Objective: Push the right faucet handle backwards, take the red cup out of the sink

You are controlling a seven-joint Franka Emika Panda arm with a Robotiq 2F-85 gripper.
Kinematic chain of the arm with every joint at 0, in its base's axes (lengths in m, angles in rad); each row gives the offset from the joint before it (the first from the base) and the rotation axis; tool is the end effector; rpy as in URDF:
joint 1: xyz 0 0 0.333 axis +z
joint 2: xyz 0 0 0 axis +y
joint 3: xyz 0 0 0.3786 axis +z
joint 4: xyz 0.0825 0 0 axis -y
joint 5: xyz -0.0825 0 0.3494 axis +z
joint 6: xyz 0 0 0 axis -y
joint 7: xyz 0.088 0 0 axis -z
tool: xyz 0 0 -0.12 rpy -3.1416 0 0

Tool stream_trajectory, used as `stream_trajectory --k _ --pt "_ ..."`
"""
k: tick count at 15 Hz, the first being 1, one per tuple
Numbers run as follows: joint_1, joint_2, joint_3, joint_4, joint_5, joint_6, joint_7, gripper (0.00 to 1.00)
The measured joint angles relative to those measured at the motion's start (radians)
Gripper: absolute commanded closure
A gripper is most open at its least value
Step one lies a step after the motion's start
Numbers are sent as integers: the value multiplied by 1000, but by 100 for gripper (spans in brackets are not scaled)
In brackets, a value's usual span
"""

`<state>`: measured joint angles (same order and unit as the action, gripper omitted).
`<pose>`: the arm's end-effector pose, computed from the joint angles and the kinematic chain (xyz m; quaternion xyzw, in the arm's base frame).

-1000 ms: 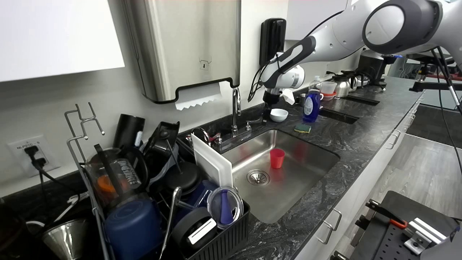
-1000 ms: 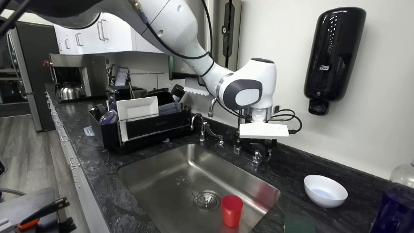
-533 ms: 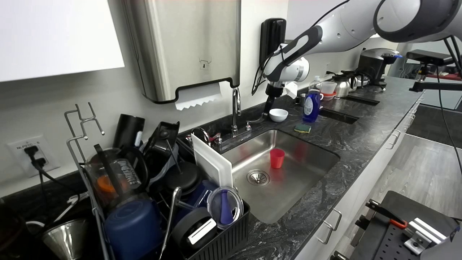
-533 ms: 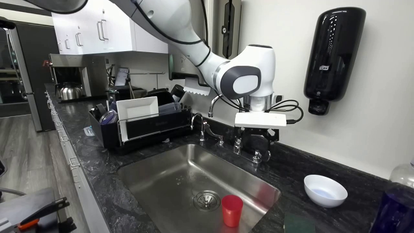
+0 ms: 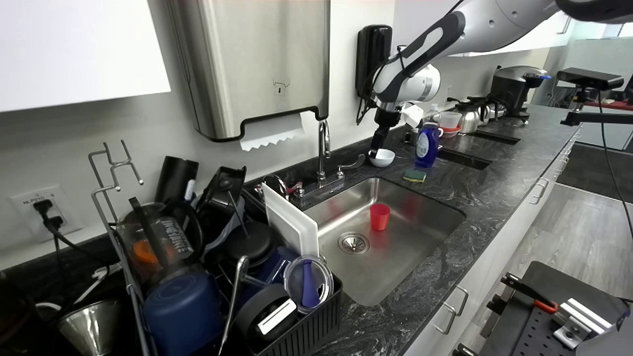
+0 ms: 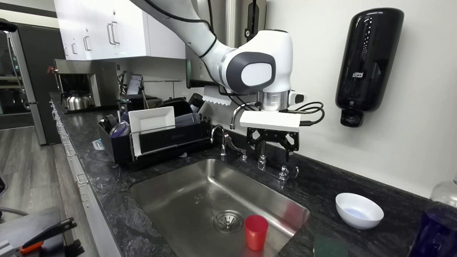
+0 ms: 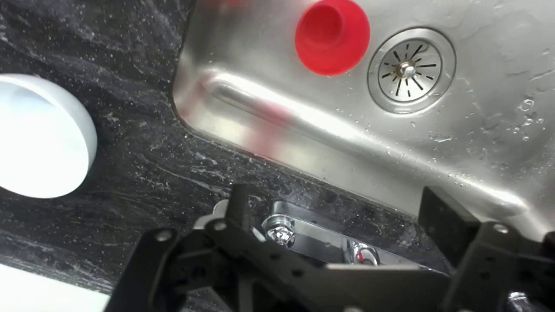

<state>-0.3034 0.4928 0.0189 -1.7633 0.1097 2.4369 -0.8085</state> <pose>0.6551 -0.1923 0.3681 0.9706 0.2190 0.0995 0.0097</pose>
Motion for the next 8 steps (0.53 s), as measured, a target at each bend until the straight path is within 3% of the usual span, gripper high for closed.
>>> stream_trajectory --k 8 --pt "9 -84 -6 -158 -4 -4 74 0"
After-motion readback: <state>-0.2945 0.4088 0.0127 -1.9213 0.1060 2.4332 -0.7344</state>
